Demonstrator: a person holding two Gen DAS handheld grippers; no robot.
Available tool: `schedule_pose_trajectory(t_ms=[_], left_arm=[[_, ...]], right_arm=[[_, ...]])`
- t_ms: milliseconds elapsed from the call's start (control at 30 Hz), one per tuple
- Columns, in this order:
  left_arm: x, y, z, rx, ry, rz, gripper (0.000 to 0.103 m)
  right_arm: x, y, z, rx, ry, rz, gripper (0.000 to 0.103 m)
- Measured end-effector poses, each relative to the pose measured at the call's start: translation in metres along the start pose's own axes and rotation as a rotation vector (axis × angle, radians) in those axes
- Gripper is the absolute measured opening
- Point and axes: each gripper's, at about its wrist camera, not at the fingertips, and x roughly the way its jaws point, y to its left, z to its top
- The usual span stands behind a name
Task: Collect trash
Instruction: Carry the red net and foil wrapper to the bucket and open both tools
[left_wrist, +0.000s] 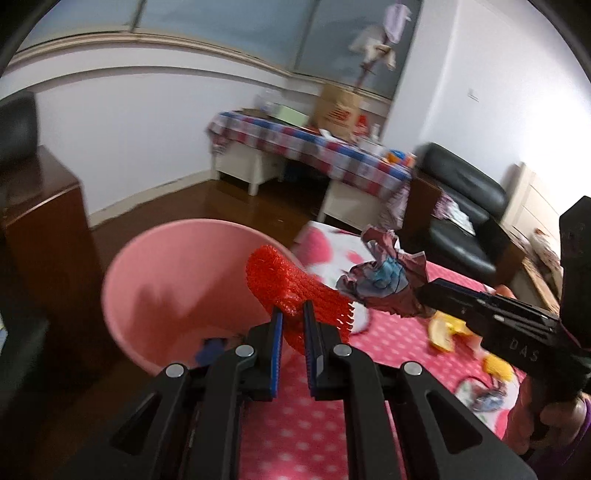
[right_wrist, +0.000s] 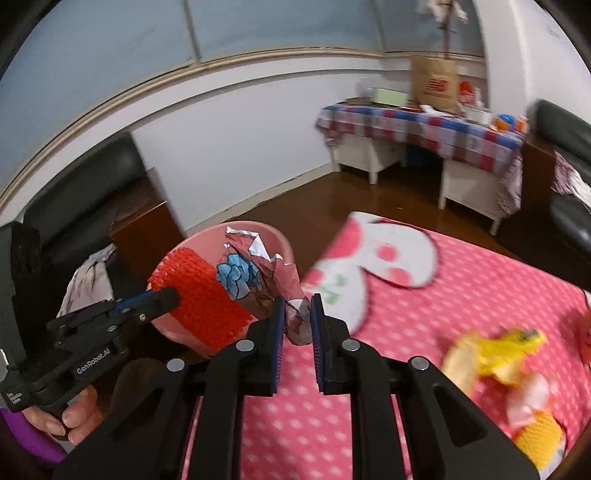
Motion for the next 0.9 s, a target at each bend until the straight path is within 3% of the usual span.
schedule_pose_trajectory(t_ms=[367, 700, 900], left_arm=[[0.000, 0.058, 0.003, -0.046, -0.027, 0.176, 0.010], [0.016, 0.081, 0.000, -0.080, 0.002, 0.194, 0.010], [0.021, 0.079, 0.001, -0.081, 0.010, 0.185, 0.022]], right_arm=[[0.062, 0.055, 0.024, -0.021, 0.082, 0.063, 0.014], [0.089, 0.063, 0.026, 0.024, 0.141, 0.105, 0.015], [0.096, 0.064, 0.023, 0.055, 0.178, 0.141, 0.016]])
